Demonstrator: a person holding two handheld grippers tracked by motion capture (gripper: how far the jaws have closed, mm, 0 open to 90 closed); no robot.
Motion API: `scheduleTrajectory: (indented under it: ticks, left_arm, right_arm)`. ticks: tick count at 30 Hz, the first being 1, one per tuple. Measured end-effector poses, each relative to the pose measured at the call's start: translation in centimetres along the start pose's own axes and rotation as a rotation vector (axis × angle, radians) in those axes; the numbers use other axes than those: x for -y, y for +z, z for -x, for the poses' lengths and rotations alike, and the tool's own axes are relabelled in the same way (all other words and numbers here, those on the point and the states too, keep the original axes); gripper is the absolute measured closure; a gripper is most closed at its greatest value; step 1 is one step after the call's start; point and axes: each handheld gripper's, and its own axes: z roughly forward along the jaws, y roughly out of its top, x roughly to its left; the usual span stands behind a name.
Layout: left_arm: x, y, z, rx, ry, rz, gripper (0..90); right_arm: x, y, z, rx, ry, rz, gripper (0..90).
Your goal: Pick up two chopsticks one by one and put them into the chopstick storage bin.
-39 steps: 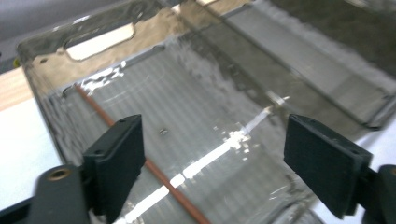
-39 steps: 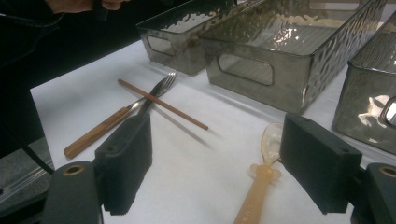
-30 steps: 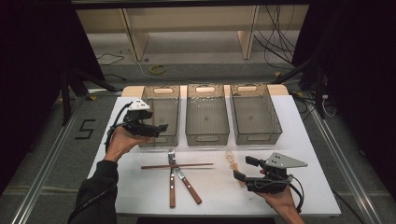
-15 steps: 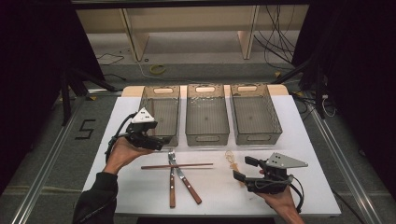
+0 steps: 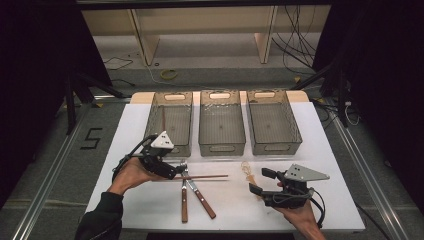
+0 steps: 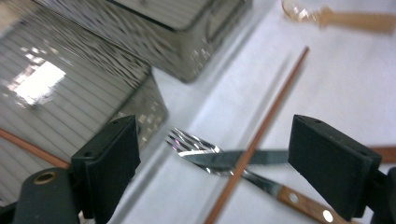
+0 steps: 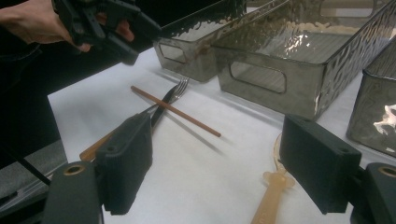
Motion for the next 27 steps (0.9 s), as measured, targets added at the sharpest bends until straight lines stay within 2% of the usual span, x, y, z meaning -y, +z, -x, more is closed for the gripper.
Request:
scheduleTrajectory:
  ticks: [7, 15, 27]
  left_arm:
    - [0.3, 1.0, 0.5, -0.007, 0.055, -0.057, 16.2]
    - [1.1, 2.0, 0.1, -0.013, 0.074, -0.116, 18.6]
    - [2.2, 2.9, -0.4, -0.007, 0.095, -0.186, 28.4]
  right_arm:
    - [0.0, -0.1, -0.1, -0.005, -0.005, 0.005, 26.4]
    - [0.0, -0.1, -0.1, -0.009, -0.004, 0.003, 26.3]
    - [0.0, -0.1, -0.2, -0.009, -0.012, 0.001, 26.8]
